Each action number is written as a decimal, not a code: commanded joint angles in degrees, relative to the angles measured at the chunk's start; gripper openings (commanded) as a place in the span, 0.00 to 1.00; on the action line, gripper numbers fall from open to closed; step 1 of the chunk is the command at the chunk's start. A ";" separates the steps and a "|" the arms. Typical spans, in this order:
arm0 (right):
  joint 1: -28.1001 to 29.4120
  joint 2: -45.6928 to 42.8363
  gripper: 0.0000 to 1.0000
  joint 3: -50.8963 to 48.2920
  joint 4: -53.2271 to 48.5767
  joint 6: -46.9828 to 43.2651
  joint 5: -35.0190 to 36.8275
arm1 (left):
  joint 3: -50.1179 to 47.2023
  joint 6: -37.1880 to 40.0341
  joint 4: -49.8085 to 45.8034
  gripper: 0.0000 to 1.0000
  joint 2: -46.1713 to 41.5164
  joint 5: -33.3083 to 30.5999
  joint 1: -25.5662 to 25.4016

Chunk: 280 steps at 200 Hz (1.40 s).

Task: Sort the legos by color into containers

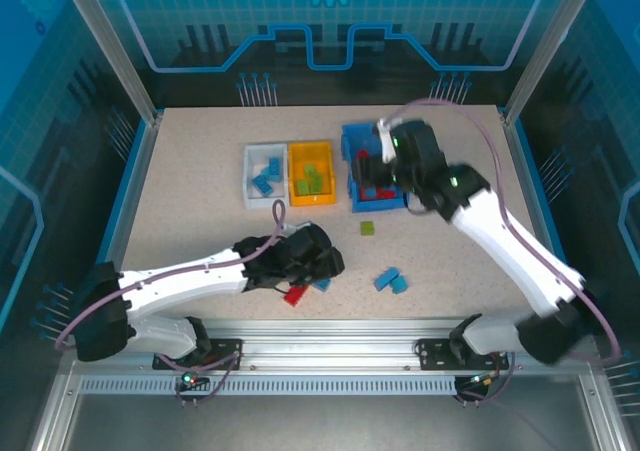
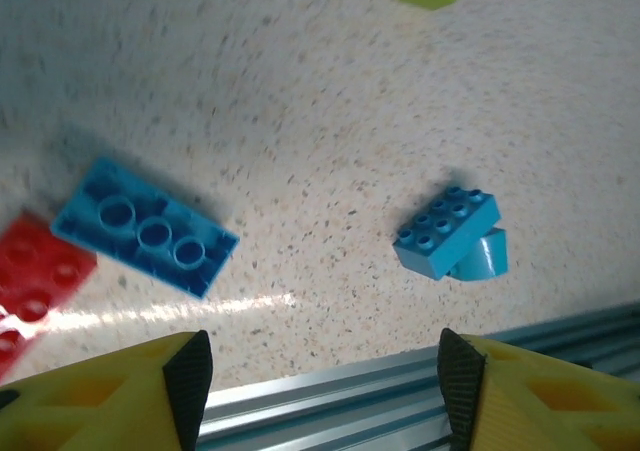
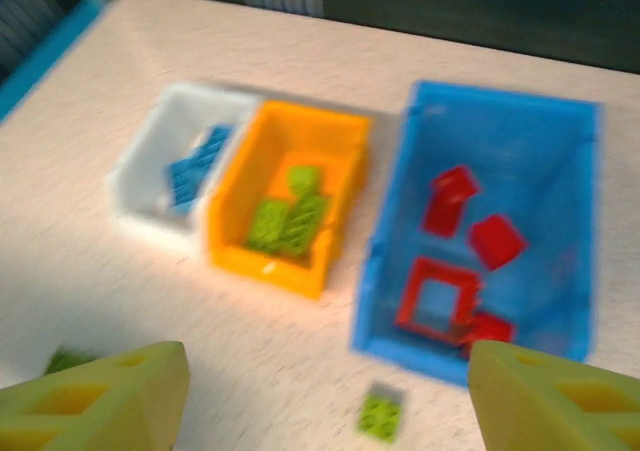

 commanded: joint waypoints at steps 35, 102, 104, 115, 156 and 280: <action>5.00 -24.05 0.82 -18.20 1.24 1.06 -13.58 | 8.03 -26.89 -12.44 0.76 8.88 -8.71 -2.52; 6.05 -31.95 0.82 -22.84 -1.85 5.36 -13.02 | 6.83 -37.20 -8.45 0.74 14.66 -4.29 -2.02; 6.07 -31.91 0.82 -22.85 -1.78 5.43 -13.05 | 6.80 -37.21 -8.34 0.73 14.88 -4.14 -1.96; 6.11 -31.62 0.82 -22.94 -1.57 5.62 -13.14 | 7.21 -37.42 -8.09 0.73 16.15 -3.80 -1.73; 7.72 -30.56 0.81 -22.77 -0.48 6.44 -12.37 | 7.41 -37.93 -6.69 0.71 20.28 -2.49 0.10; 9.17 -29.95 0.80 -24.26 1.31 7.79 -11.19 | 11.71 -27.55 -7.49 0.29 21.23 -9.54 2.78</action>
